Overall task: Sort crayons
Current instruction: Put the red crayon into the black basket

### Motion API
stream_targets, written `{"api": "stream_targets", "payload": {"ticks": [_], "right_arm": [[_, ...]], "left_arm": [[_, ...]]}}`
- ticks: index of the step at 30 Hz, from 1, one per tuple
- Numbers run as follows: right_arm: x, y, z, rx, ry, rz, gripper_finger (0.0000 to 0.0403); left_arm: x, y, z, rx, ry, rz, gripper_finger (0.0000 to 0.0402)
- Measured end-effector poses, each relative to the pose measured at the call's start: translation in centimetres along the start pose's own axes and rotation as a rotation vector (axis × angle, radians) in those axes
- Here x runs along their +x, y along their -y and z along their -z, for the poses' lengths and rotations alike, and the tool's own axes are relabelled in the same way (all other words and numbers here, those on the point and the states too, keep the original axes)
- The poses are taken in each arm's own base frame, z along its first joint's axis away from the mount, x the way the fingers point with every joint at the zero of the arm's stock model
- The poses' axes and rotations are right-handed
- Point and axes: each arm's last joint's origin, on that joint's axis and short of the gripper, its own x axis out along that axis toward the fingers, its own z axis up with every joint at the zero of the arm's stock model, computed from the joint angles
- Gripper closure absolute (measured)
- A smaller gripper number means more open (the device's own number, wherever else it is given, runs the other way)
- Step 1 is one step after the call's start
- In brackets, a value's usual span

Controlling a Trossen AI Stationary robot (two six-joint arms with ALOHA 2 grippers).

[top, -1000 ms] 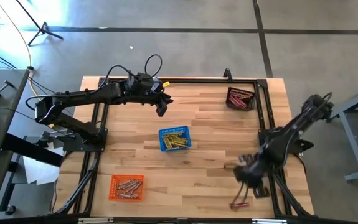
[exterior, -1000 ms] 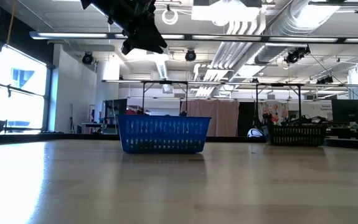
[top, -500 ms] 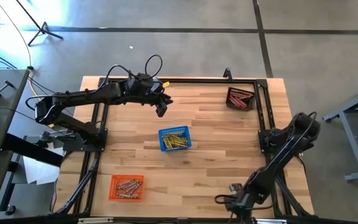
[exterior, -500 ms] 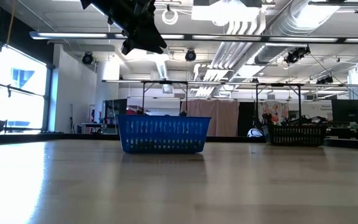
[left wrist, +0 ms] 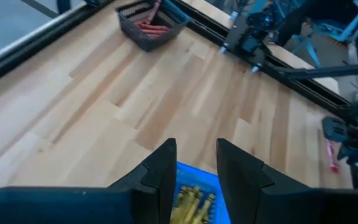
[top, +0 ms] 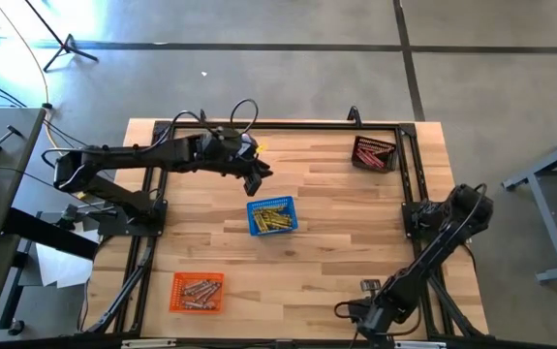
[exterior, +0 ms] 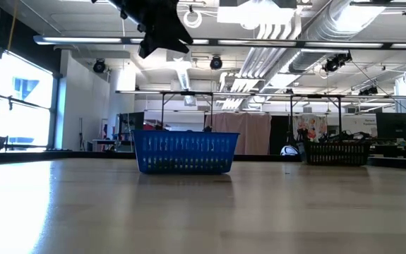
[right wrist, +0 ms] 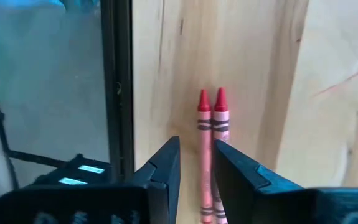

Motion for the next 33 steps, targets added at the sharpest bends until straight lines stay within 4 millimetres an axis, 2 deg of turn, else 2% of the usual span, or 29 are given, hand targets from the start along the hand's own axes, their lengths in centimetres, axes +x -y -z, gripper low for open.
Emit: {"api": "stream_targets", "payload": {"ticks": [11,18,25,33], "right_arm": [[0.3,-1.4,1.6,0.005,0.075,0.047,0.0325],[0.3,-1.5,1.8,0.007,0.078,0.053,0.0325],[0.4,-1.4,1.7,-0.026,0.111,0.083,0.0325],[1.6,-1.2,1.7,-0.025,0.078,0.1,0.0325]], "left_arm": [[-0.1,3.0,1.2,-0.012,-0.034,0.083,0.0302],[-0.2,4.5,2.0,0.019,-0.05,0.12,0.0302],[-0.3,5.2,2.3,0.035,-0.058,0.139,0.0302],[-0.4,5.4,2.4,0.038,-0.06,0.144,0.0302]]}}
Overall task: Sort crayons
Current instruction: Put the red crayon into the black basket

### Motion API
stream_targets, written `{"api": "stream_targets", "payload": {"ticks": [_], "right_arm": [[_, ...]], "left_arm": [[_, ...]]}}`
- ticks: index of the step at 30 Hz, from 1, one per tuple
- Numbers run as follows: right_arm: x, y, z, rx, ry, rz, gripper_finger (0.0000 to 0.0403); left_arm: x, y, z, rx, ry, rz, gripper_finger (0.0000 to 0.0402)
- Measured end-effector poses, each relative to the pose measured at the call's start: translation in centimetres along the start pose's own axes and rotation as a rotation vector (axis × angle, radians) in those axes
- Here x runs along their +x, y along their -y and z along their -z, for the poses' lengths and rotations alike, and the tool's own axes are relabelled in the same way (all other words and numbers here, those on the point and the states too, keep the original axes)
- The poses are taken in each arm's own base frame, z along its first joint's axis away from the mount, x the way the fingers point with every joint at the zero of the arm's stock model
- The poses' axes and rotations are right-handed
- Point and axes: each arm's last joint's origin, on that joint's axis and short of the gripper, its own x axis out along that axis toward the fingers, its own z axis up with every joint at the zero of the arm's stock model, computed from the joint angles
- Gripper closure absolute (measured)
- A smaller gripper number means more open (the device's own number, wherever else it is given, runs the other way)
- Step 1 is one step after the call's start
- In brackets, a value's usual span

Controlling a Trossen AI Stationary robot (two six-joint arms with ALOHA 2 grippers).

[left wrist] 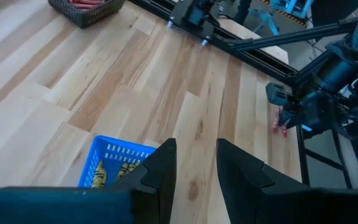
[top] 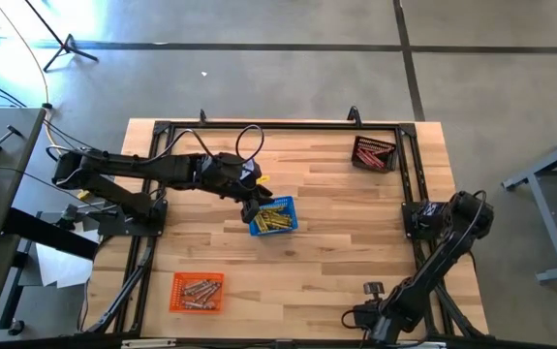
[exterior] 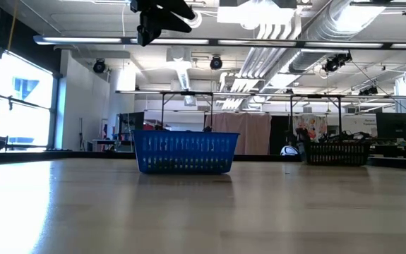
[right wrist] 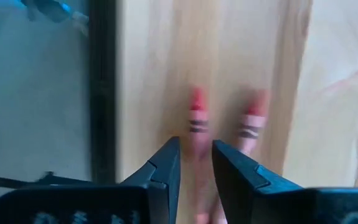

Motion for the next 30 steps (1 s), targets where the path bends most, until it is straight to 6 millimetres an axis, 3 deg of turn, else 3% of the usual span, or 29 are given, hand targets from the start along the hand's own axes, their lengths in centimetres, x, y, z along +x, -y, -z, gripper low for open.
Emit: {"api": "stream_targets", "payload": {"ticks": [15,23,30], "right_arm": [[0.62,0.08,0.0,0.006,0.016,0.033,0.0327],[0.66,0.17,-0.02,0.011,-0.007,0.022,0.0392],[0.41,-0.66,-0.7,-0.086,0.058,-0.034,0.0397]], "left_arm": [[0.0,-0.01,-0.01,-0.001,0.001,0.0,0.0302],[0.0,0.0,0.0,-0.027,0.0,0.0,0.0302],[-0.01,0.22,0.11,-0.022,-0.005,0.01,0.0302]]}}
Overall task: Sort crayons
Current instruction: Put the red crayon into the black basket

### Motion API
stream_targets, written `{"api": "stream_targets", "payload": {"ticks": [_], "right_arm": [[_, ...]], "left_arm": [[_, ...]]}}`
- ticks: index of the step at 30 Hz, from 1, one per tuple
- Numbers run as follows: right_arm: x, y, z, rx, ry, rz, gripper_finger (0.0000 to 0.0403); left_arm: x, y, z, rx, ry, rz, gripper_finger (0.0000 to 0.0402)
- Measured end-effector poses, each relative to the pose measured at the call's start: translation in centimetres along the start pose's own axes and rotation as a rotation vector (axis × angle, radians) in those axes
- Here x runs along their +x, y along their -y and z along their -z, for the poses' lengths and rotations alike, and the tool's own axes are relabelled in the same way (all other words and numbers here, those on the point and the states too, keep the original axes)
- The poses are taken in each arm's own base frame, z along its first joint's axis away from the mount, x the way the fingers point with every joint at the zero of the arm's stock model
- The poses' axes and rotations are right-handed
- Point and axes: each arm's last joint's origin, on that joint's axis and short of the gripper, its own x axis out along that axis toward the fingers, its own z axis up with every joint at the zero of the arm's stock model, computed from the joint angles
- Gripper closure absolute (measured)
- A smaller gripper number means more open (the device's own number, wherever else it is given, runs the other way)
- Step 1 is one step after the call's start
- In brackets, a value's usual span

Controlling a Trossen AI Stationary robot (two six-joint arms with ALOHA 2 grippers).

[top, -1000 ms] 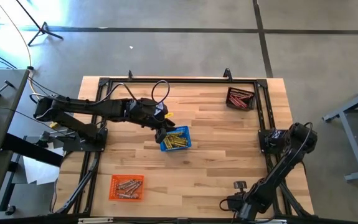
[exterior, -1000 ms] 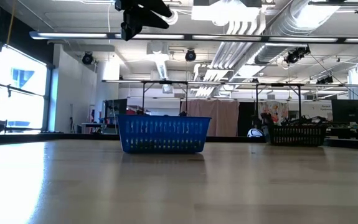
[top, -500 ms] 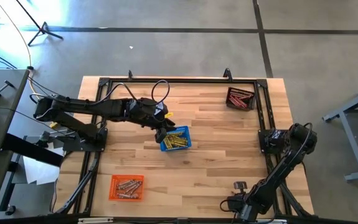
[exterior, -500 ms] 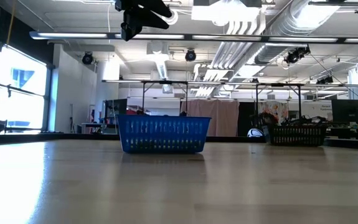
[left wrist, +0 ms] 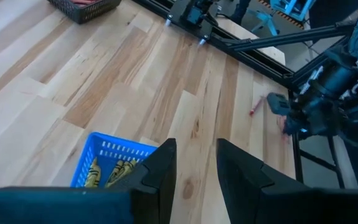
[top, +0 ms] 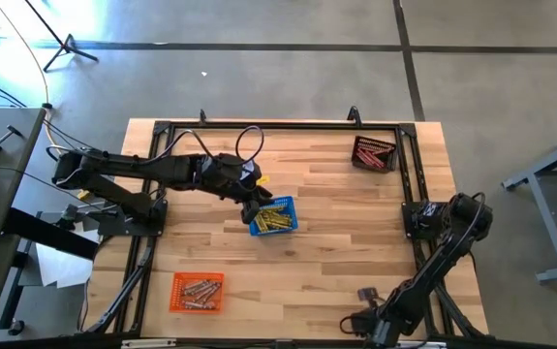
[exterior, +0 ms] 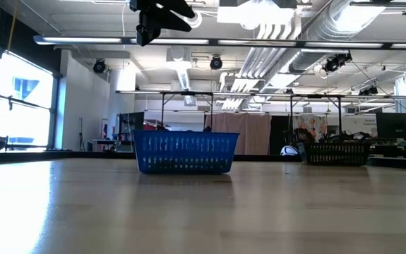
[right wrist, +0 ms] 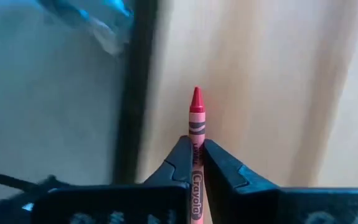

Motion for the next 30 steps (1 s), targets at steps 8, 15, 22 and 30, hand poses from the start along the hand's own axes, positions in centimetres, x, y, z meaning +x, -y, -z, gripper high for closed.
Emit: {"api": "stream_targets", "payload": {"ticks": [8,15,22,30], "right_arm": [[-3.1,1.0,-1.3,-0.053,0.128,0.111,0.0398],[-8.6,7.2,-2.2,0.126,0.162,0.485,0.0395],[-15.7,14.7,-3.2,0.26,0.254,0.722,0.0394],[-23.7,23.8,-1.4,0.565,0.372,0.82,0.0394]], "left_arm": [[0.0,0.2,0.0,-0.008,0.001,0.007,0.0302],[0.0,0.2,0.0,-0.023,0.003,0.006,0.0302],[0.0,0.2,0.0,-0.012,0.009,0.005,0.0302],[0.0,-0.7,-0.5,0.153,0.047,-0.087,0.0302]]}}
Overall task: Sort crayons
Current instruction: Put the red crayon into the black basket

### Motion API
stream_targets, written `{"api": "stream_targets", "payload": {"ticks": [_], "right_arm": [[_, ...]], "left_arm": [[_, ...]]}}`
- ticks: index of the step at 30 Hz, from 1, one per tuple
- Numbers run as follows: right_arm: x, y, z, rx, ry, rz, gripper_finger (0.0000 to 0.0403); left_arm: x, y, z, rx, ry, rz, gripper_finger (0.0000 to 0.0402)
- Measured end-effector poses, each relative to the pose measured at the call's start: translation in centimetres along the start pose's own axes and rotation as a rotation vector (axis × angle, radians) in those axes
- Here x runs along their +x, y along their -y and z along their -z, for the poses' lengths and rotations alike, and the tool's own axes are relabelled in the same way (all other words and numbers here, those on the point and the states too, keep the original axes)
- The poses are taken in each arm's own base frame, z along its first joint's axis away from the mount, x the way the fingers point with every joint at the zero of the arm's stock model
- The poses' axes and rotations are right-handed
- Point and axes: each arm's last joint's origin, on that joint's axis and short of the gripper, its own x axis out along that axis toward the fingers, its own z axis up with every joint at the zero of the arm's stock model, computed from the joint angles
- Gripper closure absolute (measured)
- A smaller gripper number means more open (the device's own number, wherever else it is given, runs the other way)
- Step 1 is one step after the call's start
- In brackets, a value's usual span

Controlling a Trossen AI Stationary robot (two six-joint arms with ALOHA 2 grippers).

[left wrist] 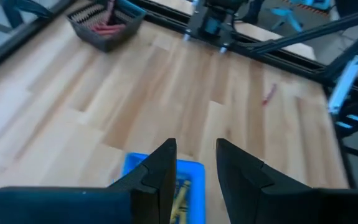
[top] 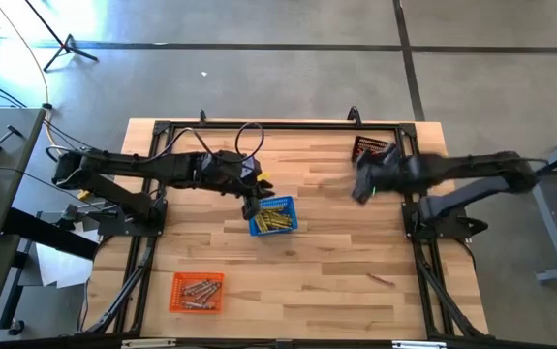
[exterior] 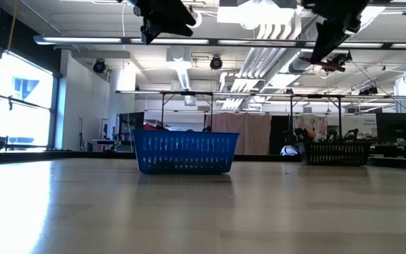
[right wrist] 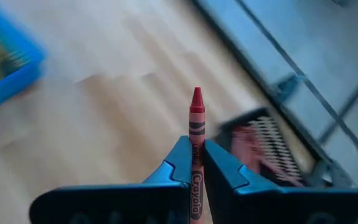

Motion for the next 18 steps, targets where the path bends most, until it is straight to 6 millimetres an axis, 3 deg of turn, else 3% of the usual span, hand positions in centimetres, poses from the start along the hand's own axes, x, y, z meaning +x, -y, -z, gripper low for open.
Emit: {"api": "stream_targets", "payload": {"ticks": [8,13,18], "right_arm": [[3.1,8.2,-1.9,0.145,-0.099,0.083,0.0394],[6.4,11.5,-2.7,0.143,-0.178,0.124,0.0394],[10.2,13.5,-2.3,0.161,-0.344,0.041,0.0394]], "left_arm": [[0.1,-2.3,-0.7,0.01,0.017,-0.071,0.0302],[0.0,-3.5,-0.9,-0.017,0.022,-0.108,0.0302],[0.0,-3.8,-0.8,-0.037,0.008,-0.121,0.0302]]}}
